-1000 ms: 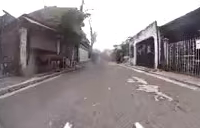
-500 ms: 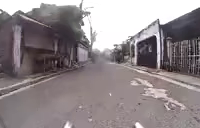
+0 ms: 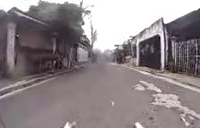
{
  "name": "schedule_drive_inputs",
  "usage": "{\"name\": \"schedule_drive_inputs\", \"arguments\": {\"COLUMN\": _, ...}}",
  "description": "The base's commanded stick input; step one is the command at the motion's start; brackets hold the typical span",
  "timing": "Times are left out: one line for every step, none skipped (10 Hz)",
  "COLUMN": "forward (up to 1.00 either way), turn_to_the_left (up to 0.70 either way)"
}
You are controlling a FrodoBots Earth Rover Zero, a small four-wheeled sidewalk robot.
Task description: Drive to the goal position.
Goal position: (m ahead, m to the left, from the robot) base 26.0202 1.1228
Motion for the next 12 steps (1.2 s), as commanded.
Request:
{"name": "schedule_drive_inputs", "arguments": {"forward": 0.7, "turn_to_the_left": 0.0}}
{"name": "schedule_drive_inputs", "arguments": {"forward": 0.7, "turn_to_the_left": 0.0}}
{"name": "schedule_drive_inputs", "arguments": {"forward": 0.7, "turn_to_the_left": 0.0}}
{"name": "schedule_drive_inputs", "arguments": {"forward": 0.7, "turn_to_the_left": 0.0}}
{"name": "schedule_drive_inputs", "arguments": {"forward": 0.7, "turn_to_the_left": 0.0}}
{"name": "schedule_drive_inputs", "arguments": {"forward": 0.7, "turn_to_the_left": 0.0}}
{"name": "schedule_drive_inputs", "arguments": {"forward": 0.7, "turn_to_the_left": 0.0}}
{"name": "schedule_drive_inputs", "arguments": {"forward": 0.7, "turn_to_the_left": 0.0}}
{"name": "schedule_drive_inputs", "arguments": {"forward": 0.7, "turn_to_the_left": 0.0}}
{"name": "schedule_drive_inputs", "arguments": {"forward": 0.7, "turn_to_the_left": 0.0}}
{"name": "schedule_drive_inputs", "arguments": {"forward": 0.7, "turn_to_the_left": 0.0}}
{"name": "schedule_drive_inputs", "arguments": {"forward": 0.7, "turn_to_the_left": 0.0}}
